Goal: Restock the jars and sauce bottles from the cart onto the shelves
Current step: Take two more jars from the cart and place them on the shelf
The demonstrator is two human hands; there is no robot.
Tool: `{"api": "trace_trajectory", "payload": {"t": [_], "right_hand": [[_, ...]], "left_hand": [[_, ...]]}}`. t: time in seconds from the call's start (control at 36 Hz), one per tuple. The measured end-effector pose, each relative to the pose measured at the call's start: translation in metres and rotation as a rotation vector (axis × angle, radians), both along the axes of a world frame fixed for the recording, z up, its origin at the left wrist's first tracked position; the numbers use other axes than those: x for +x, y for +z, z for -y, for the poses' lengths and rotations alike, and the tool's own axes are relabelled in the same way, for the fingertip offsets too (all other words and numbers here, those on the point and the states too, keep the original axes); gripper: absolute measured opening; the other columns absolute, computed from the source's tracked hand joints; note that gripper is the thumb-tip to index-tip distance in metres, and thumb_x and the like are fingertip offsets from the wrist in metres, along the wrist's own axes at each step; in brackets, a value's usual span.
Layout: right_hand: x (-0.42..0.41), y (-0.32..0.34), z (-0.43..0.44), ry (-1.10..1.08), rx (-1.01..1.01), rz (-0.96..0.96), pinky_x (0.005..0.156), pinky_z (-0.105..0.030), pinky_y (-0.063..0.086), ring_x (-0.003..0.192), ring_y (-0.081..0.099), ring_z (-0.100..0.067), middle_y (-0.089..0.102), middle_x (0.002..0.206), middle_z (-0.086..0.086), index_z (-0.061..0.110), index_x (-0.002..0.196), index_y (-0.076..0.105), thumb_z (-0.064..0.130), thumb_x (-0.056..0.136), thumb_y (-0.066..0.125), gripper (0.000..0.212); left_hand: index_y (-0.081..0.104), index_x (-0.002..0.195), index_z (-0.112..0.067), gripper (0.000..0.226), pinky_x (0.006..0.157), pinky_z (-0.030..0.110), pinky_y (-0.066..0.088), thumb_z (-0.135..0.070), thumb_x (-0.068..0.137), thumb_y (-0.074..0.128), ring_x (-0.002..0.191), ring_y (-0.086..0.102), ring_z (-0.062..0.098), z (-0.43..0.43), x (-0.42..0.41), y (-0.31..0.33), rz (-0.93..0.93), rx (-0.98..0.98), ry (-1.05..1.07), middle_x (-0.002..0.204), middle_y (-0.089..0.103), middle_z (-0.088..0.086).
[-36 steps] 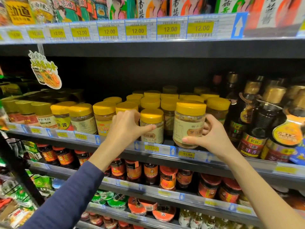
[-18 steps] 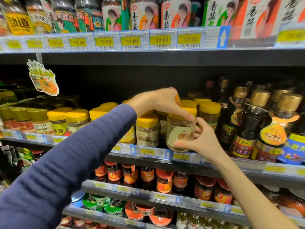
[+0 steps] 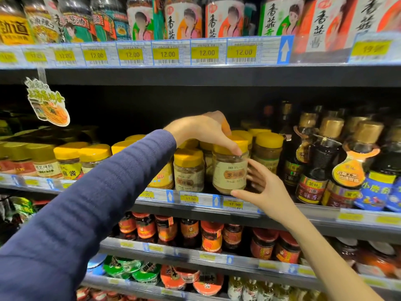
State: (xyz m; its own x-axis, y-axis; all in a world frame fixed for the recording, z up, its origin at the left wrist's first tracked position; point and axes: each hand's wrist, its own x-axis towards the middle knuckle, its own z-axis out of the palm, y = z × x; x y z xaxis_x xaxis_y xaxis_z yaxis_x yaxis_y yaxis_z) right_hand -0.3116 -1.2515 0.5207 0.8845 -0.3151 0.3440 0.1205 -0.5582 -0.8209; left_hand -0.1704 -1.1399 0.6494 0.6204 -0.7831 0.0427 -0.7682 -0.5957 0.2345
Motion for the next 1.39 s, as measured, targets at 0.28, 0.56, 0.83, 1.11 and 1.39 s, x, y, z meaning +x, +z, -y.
{"api": "trace_trajectory", "payload": {"t": [0.28, 0.56, 0.83, 1.11, 1.39], "right_hand": [[-0.036, -0.034, -0.006, -0.132, -0.691, -0.23, 0.116, -0.027, -0.005, 0.145, 0.01, -0.011, 0.016, 0.157, 0.005, 0.022, 0.15, 0.009, 0.052, 0.089, 0.047, 0.078], [-0.036, -0.055, -0.003, -0.287, -0.993, -0.206, 0.097, -0.043, 0.036, 0.111, 0.064, -0.025, 0.066, 0.12, -0.007, 0.008, 0.121, 0.062, 0.05, 0.067, 0.058, 0.068], [-0.038, -0.057, -0.001, -0.284, -1.023, -0.214, 0.098, -0.044, 0.034, 0.112, 0.063, -0.026, 0.065, 0.121, -0.008, 0.006, 0.124, 0.059, 0.046, 0.065, 0.073, 0.072], [-0.036, -0.061, 0.0, -0.267, -1.01, -0.187, 0.102, -0.045, 0.028, 0.119, 0.057, -0.031, 0.06, 0.128, -0.012, 0.004, 0.129, 0.054, 0.041, 0.066, 0.08, 0.077], [-0.036, -0.049, -0.011, -0.2, -0.892, -0.245, 0.117, -0.046, 0.01, 0.142, 0.025, -0.029, 0.032, 0.151, -0.012, 0.006, 0.144, 0.03, 0.039, 0.087, 0.058, 0.072]], "left_hand": [[0.049, 0.133, -0.018, 0.091, 0.092, 0.036, 0.051, -0.063, 0.058, 0.075, 0.11, 0.057, 0.021, -0.001, 0.014, -0.018, 0.003, 0.086, 0.034, 0.128, 0.057, 0.003], [0.044, 0.137, -0.018, 0.087, 0.092, 0.032, 0.045, -0.057, 0.065, 0.074, 0.12, 0.052, 0.024, -0.001, 0.018, -0.033, -0.012, 0.16, 0.005, 0.136, 0.053, 0.004], [0.04, 0.133, -0.023, 0.087, 0.101, 0.042, 0.046, -0.052, 0.061, 0.08, 0.117, 0.052, 0.024, -0.001, 0.021, -0.032, -0.026, 0.139, -0.007, 0.132, 0.051, 0.004], [0.041, 0.136, -0.021, 0.08, 0.094, 0.026, 0.045, -0.047, 0.069, 0.076, 0.123, 0.05, 0.017, -0.029, 0.008, -0.034, -0.025, -0.125, -0.115, 0.136, 0.05, 0.002], [0.047, 0.134, -0.021, 0.059, 0.104, 0.025, 0.037, -0.046, 0.083, 0.063, 0.125, 0.045, 0.006, -0.129, -0.026, -0.077, 0.141, -0.295, -0.104, 0.136, 0.052, -0.005]]}}
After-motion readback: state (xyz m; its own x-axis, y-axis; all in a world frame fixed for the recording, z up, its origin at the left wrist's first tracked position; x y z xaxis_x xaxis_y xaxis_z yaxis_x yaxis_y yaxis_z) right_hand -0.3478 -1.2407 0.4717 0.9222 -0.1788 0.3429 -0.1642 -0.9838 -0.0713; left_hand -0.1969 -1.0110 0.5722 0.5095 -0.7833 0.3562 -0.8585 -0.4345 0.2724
